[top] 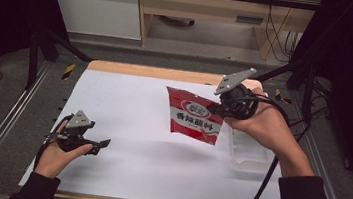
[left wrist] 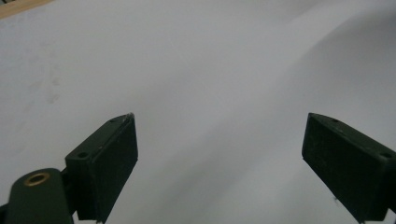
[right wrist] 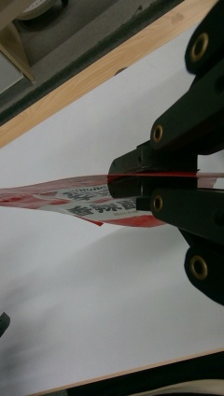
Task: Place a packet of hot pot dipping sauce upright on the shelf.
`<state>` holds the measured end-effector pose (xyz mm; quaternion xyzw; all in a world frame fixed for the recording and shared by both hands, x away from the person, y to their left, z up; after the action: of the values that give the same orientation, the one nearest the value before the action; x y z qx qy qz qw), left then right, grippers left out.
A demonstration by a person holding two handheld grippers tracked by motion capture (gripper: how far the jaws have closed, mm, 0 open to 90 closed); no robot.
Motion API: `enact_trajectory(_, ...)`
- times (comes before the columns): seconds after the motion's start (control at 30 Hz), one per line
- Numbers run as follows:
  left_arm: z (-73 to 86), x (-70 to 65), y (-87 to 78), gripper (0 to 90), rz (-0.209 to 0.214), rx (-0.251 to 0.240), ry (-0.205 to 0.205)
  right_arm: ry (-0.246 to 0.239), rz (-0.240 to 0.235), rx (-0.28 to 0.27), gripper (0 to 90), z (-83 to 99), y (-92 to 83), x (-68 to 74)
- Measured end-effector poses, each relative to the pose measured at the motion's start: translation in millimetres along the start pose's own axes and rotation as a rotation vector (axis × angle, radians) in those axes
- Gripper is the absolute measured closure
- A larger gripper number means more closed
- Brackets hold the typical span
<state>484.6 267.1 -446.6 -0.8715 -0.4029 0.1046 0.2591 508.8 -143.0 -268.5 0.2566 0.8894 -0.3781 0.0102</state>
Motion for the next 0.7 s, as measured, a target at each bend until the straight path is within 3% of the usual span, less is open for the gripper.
enact_trajectory(0.7,6.8,-1.0,6.0,9.5,0.01,0.015,-0.001,0.026,0.053,-0.011,90.0,16.8,-36.6,-13.8)
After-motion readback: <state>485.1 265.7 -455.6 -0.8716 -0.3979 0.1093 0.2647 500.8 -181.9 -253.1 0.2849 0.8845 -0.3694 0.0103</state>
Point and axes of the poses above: each handheld gripper's, and its own axes: y roughly forward along the jaws, z roughly out of its underside, x roughly to its left, the point moved 3 cm from there along y, roughly forward along the jaws, and after that the axes turned 7 degrees about -x, right-handed, at the moved point
